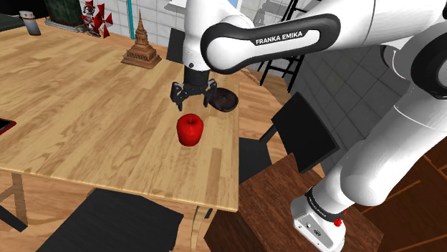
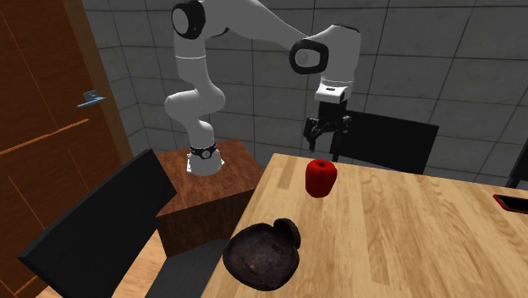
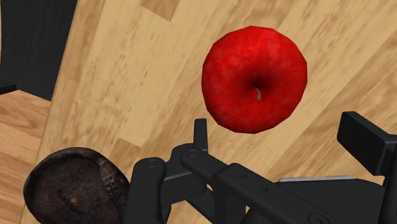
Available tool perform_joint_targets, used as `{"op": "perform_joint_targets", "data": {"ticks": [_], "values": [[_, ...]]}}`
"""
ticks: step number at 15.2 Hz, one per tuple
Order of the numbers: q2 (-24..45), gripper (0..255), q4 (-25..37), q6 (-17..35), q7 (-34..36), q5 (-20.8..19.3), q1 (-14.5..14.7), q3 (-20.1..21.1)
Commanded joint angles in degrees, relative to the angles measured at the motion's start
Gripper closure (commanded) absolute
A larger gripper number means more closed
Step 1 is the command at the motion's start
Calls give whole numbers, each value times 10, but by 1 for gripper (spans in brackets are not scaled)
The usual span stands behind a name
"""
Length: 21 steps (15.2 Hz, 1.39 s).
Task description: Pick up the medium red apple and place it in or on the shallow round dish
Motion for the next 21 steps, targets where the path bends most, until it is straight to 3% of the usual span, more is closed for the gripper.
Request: {"op": "perform_joint_targets", "data": {"ticks": [1,6,14,15,21], "values": [[9,0,-4,13,5,-6,1,0],[25,0,-29,53,12,-15,1,-2],[25,0,-29,53,12,-15,1,-2],[25,255,-29,53,12,-15,1,-2],[25,255,-29,53,12,-15,1,-2]]}}
